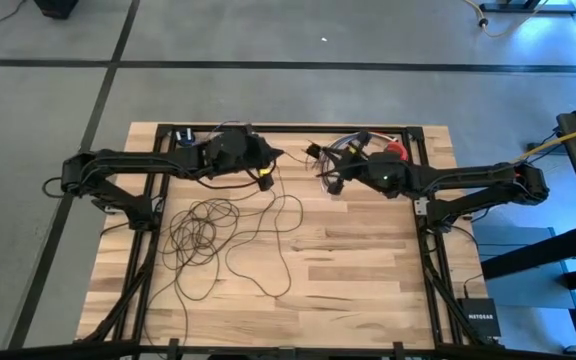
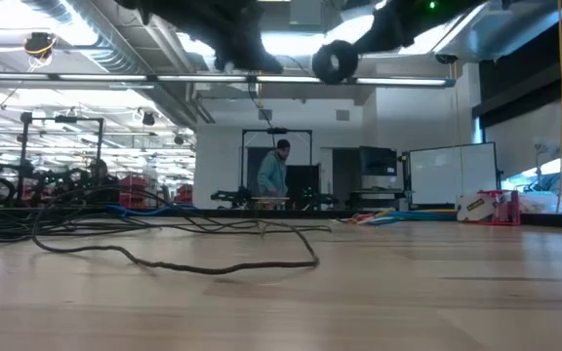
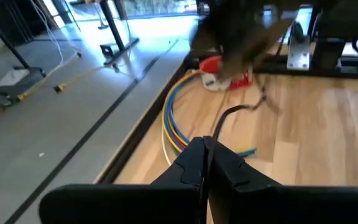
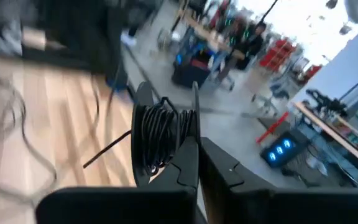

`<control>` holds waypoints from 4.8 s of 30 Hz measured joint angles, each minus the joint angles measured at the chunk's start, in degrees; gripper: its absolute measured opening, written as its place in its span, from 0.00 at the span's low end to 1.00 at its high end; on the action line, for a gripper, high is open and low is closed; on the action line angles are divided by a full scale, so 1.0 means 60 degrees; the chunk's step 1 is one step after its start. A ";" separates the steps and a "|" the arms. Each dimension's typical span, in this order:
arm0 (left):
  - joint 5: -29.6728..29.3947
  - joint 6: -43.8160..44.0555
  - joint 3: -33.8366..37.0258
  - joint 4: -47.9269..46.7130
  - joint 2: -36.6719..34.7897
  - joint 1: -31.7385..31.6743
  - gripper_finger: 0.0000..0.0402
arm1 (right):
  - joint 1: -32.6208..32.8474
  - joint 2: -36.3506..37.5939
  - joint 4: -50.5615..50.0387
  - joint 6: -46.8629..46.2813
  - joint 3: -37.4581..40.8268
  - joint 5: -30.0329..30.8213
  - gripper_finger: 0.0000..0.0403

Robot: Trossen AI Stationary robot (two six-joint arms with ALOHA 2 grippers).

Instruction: Coiling cords

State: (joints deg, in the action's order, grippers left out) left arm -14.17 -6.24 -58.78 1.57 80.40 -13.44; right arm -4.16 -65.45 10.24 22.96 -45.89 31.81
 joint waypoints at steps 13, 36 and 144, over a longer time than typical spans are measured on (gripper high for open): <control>-0.0220 0.0299 0.0000 0.0141 0.0404 -0.1197 0.00 | 0.0004 0.0528 -0.0011 -0.0586 0.0000 -0.1970 0.02; 0.1097 -0.0348 -0.0004 0.2836 0.0255 0.1450 0.00 | 0.0000 -0.0006 0.1043 0.0933 0.0000 -0.0099 0.02; 0.0905 -0.3025 -0.0525 0.2268 0.2156 0.0739 0.06 | 0.0000 -0.0721 0.3362 0.0245 -0.0004 -0.1165 0.02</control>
State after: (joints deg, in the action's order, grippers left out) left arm -8.74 -24.39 -61.93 15.17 93.34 -9.01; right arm -4.16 -69.78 30.41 24.43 -45.91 24.82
